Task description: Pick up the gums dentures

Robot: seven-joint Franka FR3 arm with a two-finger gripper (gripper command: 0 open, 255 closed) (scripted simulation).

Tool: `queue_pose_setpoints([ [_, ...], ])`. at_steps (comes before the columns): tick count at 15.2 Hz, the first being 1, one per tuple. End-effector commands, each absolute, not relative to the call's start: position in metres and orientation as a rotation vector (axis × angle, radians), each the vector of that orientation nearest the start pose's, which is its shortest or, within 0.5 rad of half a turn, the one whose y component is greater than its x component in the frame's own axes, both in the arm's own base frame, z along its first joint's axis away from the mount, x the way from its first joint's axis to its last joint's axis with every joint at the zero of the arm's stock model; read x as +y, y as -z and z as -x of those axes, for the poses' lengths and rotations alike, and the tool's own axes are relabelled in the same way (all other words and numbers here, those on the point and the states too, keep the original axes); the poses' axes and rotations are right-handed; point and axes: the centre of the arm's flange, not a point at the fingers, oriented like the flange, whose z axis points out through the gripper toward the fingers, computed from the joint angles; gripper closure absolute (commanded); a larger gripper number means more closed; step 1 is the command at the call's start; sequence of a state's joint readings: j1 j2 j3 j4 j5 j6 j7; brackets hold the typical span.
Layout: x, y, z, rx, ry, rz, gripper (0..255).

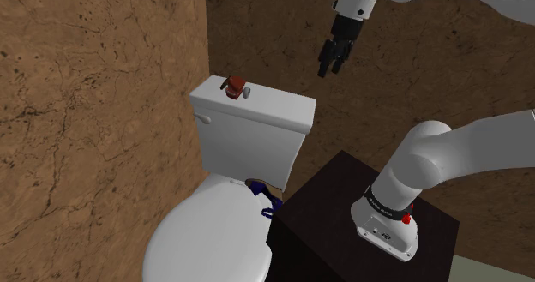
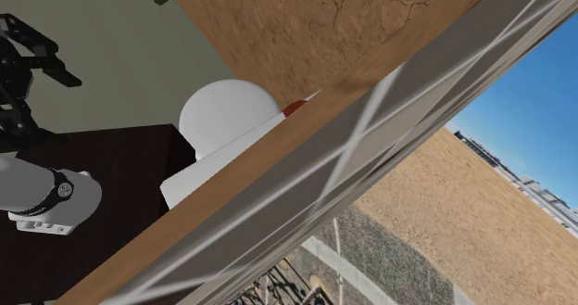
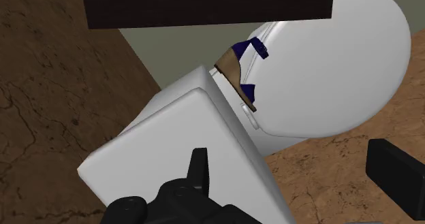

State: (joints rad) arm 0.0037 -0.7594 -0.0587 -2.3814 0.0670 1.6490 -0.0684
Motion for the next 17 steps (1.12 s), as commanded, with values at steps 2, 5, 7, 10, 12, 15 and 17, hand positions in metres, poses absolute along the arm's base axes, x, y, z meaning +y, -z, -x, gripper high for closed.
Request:
queue_pose_setpoints([
  [2,-0.009,-0.573,-0.332,-0.011,0.049,3.040,0],
  [5,0.010,-0.562,-0.365,0.069,0.049,3.054,0],
  [7,0.021,-0.554,-0.388,0.123,0.049,3.062,0],
  [10,0.036,-0.542,-0.424,0.204,0.050,3.073,0],
  [12,0.045,-0.533,-0.447,0.259,0.050,3.078,0],
  [15,0.057,-0.521,-0.484,0.341,0.051,3.085,0],
  [17,0.064,-0.512,-0.508,0.396,0.051,3.088,0],
])
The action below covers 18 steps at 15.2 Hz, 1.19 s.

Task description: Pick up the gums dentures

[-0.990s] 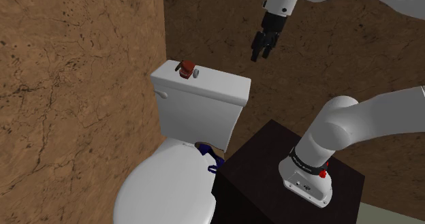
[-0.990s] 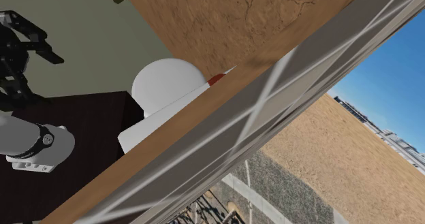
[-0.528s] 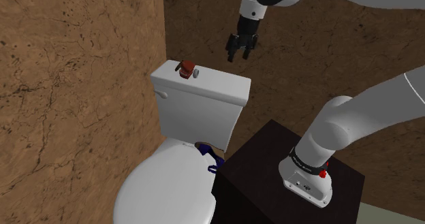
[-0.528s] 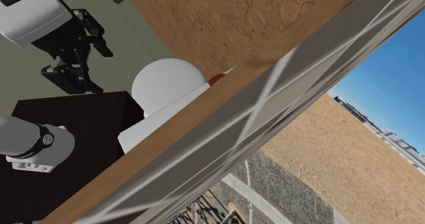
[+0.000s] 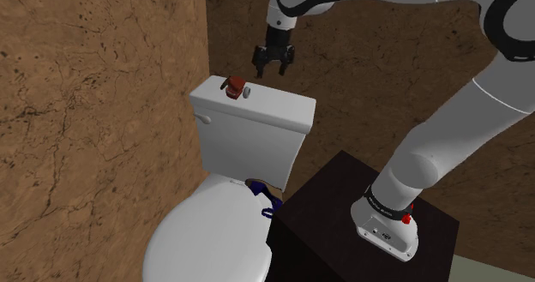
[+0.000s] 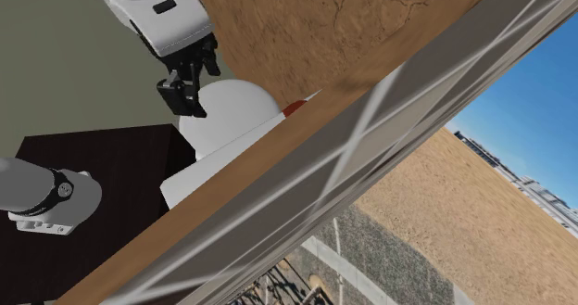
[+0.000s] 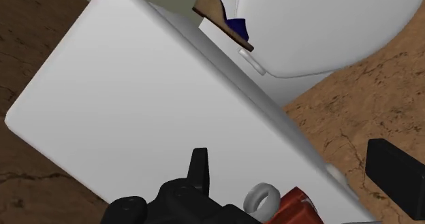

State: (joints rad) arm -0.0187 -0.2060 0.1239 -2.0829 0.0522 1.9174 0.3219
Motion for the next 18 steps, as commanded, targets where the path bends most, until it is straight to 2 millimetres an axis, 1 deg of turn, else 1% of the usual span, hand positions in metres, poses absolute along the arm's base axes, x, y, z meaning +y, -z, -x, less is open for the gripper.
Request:
queue_pose_setpoints([
  [1,0.067,-0.508,-0.521,0.424,0.051,3.090,0],
  [7,0.081,-0.482,-0.595,0.590,0.052,3.092,0],
  [12,0.085,-0.459,-0.658,0.730,0.052,3.088,0],
  [13,0.085,-0.459,-0.659,0.731,0.052,3.088,0],
  [18,0.085,-0.433,-0.659,0.731,0.052,3.088,0],
])
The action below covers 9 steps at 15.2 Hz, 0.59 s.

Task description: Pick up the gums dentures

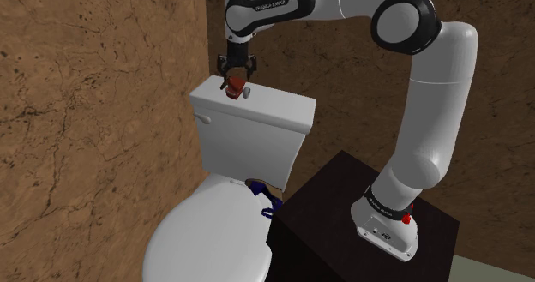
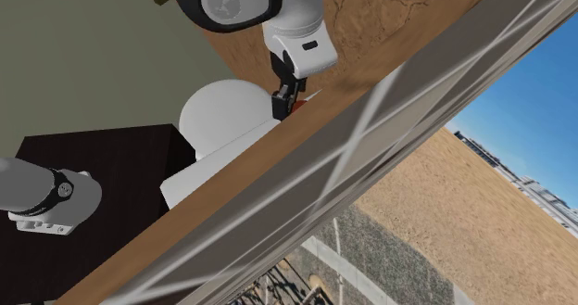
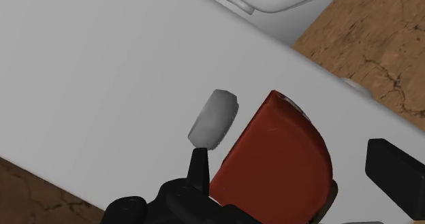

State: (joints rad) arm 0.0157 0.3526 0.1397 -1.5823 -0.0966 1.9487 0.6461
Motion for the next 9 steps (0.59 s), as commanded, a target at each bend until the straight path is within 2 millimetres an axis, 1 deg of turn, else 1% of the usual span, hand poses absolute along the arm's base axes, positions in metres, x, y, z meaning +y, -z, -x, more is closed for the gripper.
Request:
queue_pose_setpoints([
  [1,0.0850,-0.4273,-0.6588,0.731,0.052,3.088,0],
  [2,0.0850,-0.4190,-0.6588,0.731,0.052,3.088,0],
  [4,0.0850,-0.4190,-0.6588,0.731,0.052,3.088,0],
  [5,0.0848,-0.4191,-0.6589,0.731,0.052,3.088,255],
  [9,0.0855,-0.4193,-0.6589,0.731,0.052,3.088,255],
])
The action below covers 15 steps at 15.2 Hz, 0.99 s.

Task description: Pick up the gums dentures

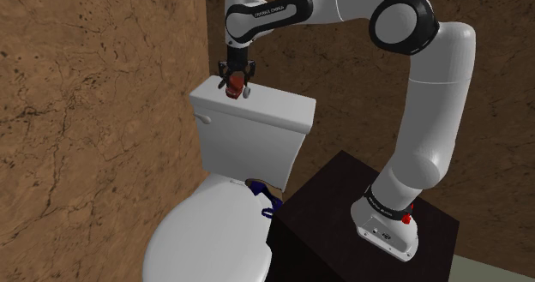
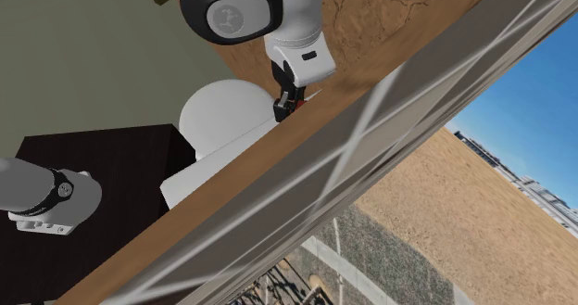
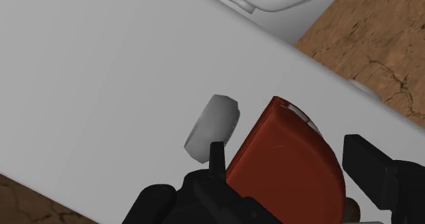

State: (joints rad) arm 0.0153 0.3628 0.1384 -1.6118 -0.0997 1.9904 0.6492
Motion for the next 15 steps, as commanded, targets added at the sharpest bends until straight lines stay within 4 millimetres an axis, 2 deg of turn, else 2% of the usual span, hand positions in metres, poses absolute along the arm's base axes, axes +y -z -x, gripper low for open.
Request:
queue_pose_setpoints([
  [1,0.086,-0.419,-0.659,0.731,0.052,3.088,255],
  [5,0.085,-0.419,-0.659,0.731,0.052,3.088,255],
  [15,0.085,-0.472,-0.659,0.731,0.052,3.088,255],
])
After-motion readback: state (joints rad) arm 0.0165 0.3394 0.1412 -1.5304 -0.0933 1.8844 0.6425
